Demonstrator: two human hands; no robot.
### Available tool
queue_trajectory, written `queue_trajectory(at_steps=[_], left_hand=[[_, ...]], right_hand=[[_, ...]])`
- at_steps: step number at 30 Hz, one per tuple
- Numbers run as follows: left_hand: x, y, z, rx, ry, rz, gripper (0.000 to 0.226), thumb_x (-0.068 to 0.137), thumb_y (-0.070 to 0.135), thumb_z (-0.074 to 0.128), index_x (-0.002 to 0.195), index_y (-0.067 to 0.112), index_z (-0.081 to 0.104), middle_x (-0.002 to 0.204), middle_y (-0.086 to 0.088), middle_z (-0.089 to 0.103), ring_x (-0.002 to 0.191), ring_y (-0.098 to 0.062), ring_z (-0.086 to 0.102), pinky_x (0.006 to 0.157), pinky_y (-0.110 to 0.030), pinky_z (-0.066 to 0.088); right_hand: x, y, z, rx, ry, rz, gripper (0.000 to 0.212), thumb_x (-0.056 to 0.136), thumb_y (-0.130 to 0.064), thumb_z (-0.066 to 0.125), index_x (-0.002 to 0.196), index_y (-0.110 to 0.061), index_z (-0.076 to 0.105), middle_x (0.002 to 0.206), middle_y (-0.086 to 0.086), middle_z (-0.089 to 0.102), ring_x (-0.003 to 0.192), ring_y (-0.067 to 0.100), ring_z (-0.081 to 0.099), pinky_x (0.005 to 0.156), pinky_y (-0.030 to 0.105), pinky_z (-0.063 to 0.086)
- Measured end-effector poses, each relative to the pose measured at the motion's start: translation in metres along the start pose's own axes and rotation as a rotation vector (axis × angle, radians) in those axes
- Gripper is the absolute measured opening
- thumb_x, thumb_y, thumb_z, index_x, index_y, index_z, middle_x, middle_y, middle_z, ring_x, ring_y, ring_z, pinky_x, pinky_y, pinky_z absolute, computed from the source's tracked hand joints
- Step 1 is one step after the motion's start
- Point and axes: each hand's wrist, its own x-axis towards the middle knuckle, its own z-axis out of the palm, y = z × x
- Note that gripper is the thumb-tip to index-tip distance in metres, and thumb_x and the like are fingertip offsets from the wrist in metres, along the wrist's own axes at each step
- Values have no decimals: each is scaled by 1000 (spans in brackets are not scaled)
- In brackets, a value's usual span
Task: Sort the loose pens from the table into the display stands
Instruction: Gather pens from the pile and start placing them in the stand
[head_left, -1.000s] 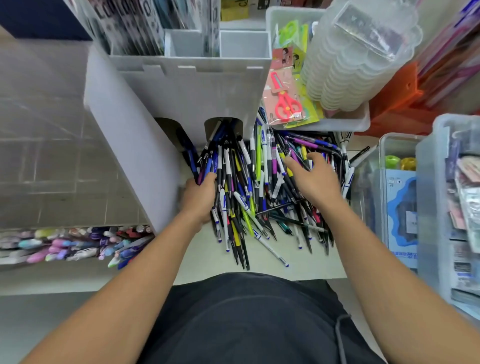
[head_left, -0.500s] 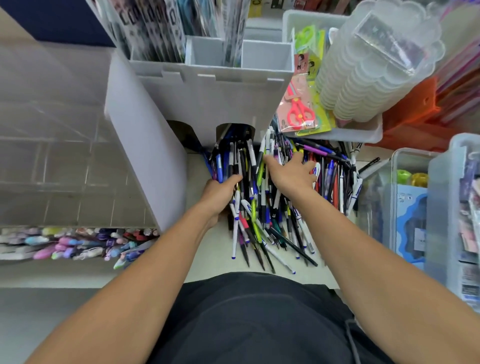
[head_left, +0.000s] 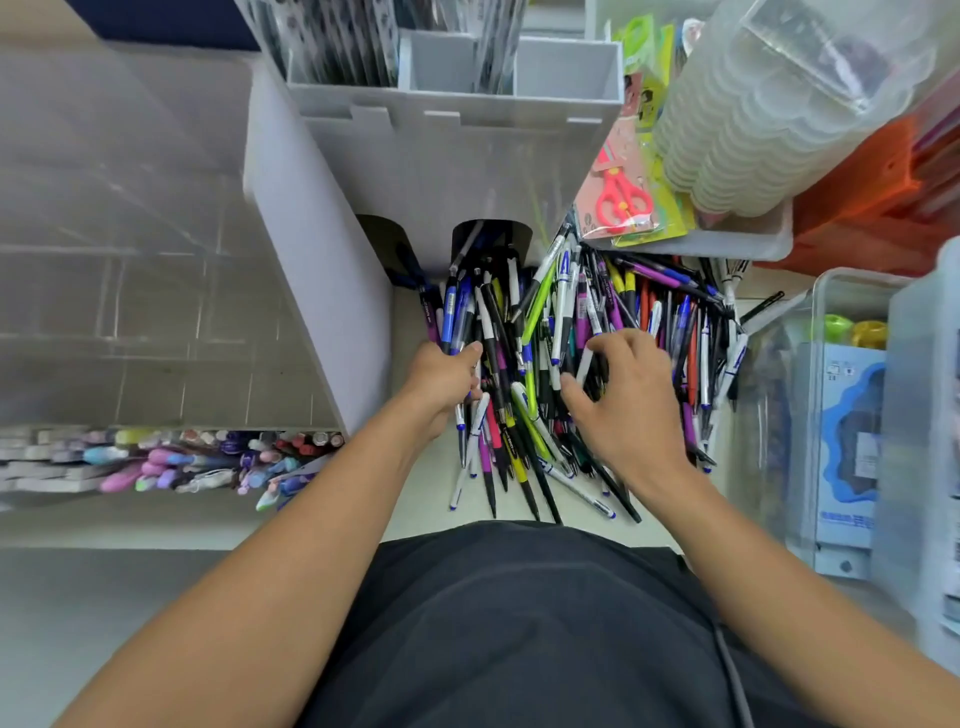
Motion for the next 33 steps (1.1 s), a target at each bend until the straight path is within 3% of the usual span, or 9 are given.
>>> queue_trajectory(at_steps=[6, 8, 10, 13, 16, 21, 23, 27, 33], left_hand=[[-12, 3, -14, 132, 46, 15, 22, 99, 25, 64, 90, 12, 49, 78, -7, 53, 61, -17, 48, 69, -37, 47], [-16, 4, -22, 143, 25, 14, 19, 98, 22, 64, 98, 6, 55, 70, -6, 51, 56, -18, 46, 65, -36, 45], [-19, 3, -29, 169, 21, 18, 20, 98, 23, 65, 102, 4, 57, 65, -6, 50, 54, -19, 46, 64, -35, 44], [-28, 0, -37, 203, 15, 25, 19, 98, 23, 64, 102, 6, 55, 68, -7, 50, 55, -20, 47, 64, -36, 44], [-38, -6, -40, 205, -4, 26, 17, 99, 22, 63, 106, 9, 55, 72, -7, 51, 60, -20, 49, 64, -35, 45], [-60, -24, -40, 167, -50, 39, 19, 100, 22, 61, 116, 12, 57, 81, -7, 46, 69, -22, 44, 51, -29, 43], [-70, -30, -41, 150, -71, 55, 20, 101, 21, 59, 119, 14, 56, 78, -6, 45, 68, -21, 42, 50, -29, 42], [-85, -37, -47, 155, -68, 100, 14, 101, 20, 59, 115, 20, 56, 79, -6, 48, 70, -23, 43, 57, -34, 42], [-104, -40, -55, 102, -146, 140, 19, 102, 15, 58, 117, 26, 57, 76, -2, 45, 63, -15, 39, 52, -27, 38]], right_hand=[[-3, -15, 7, 117, -99, -73, 17, 94, -34, 67, 90, -18, 64, 79, -5, 64, 73, 13, 61, 68, 27, 49], [-1, -26, 8, 220, -383, -69, 19, 95, -28, 67, 83, -13, 68, 65, 1, 68, 59, 15, 65, 58, 26, 52], [-3, -36, 18, 424, -812, 37, 18, 100, -15, 61, 93, -1, 69, 74, 15, 73, 62, 23, 71, 56, 30, 58], [-7, -36, 38, 369, -1142, 141, 23, 102, -8, 56, 119, 5, 62, 96, 21, 71, 81, 28, 72, 72, 33, 63], [-4, -27, 50, 265, -1109, 105, 31, 100, -9, 58, 130, 1, 60, 114, 19, 71, 97, 28, 73, 79, 29, 59], [-1, -19, 49, 348, -994, 118, 28, 102, -14, 57, 128, -3, 61, 101, 17, 68, 78, 21, 65, 79, 32, 59], [-3, -23, 49, 474, -951, 152, 28, 102, -10, 55, 129, -3, 58, 103, 23, 69, 79, 25, 69, 74, 33, 62], [-10, -35, 61, 650, -1136, 257, 43, 101, -6, 58, 143, -3, 47, 123, 19, 67, 94, 29, 73, 79, 33, 63], [2, -34, 43, 1010, -938, 407, 38, 101, -2, 46, 139, -3, 49, 131, 18, 63, 107, 31, 71, 93, 41, 59]])
